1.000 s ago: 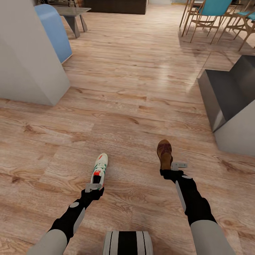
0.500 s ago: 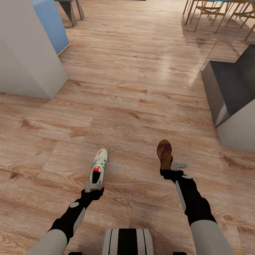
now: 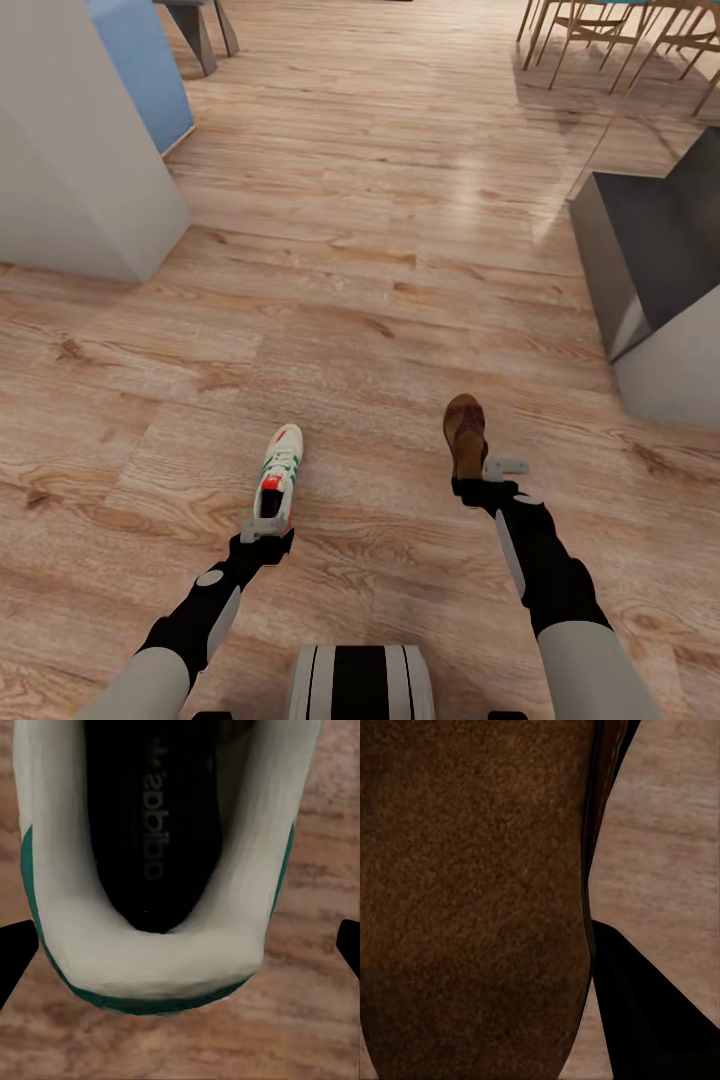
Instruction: Pick up the two gym shoes and the two sandals from the corridor floor and place them onto the hallstand (shoe rack) in the corridor, making sure they are on the rack and not on the floor. Arrange them so the two gym shoes are next to each other and the two sandals are next to each other.
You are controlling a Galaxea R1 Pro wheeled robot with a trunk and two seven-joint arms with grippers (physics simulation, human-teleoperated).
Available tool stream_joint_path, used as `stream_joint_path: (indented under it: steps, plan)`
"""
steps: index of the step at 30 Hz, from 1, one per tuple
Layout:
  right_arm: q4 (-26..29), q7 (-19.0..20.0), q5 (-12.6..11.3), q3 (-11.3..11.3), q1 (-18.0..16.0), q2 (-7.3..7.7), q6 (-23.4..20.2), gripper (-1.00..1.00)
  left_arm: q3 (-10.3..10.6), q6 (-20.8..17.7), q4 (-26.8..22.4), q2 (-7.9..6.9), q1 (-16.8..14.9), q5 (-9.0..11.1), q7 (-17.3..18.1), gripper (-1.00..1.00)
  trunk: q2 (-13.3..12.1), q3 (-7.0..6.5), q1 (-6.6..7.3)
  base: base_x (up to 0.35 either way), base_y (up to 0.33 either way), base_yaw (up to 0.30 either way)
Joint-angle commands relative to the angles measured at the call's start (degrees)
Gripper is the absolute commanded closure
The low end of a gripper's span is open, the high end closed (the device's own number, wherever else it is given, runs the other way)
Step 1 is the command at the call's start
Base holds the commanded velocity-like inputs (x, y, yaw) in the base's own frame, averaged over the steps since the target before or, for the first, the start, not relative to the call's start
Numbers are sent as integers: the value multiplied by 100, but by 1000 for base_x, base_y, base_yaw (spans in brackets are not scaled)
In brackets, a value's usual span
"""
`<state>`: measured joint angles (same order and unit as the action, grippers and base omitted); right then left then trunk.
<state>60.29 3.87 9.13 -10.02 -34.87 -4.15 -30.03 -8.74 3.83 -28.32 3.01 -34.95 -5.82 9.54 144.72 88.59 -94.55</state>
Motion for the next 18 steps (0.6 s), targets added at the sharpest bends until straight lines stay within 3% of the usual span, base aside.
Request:
stream_joint_path:
  steps: [1, 12, 13, 18]
  plan:
    - [9, 31, 45, -18, -2, -6, -29, 100, -49, 21, 2, 7, -3, -60, 39, -100, 1, 3, -1, 202, 0, 0]
    - [12, 30, 45, -25, -2, -6, -29, 100, -53, 21, 2, 7, -3, -60, 39, -100, 1, 3, -1, 21, 0, 0]
    - [12, 31, 45, -26, -2, -6, -29, 100, -61, 21, 2, 5, -3, -60, 39, 100, 1, 3, -1, 0, 0, 0]
    - [10, 28, 45, -26, -2, -6, -29, 100, -68, 20, 2, -1, -3, -53, 39, 100, 1, 3, -1, 0, 0, 0]
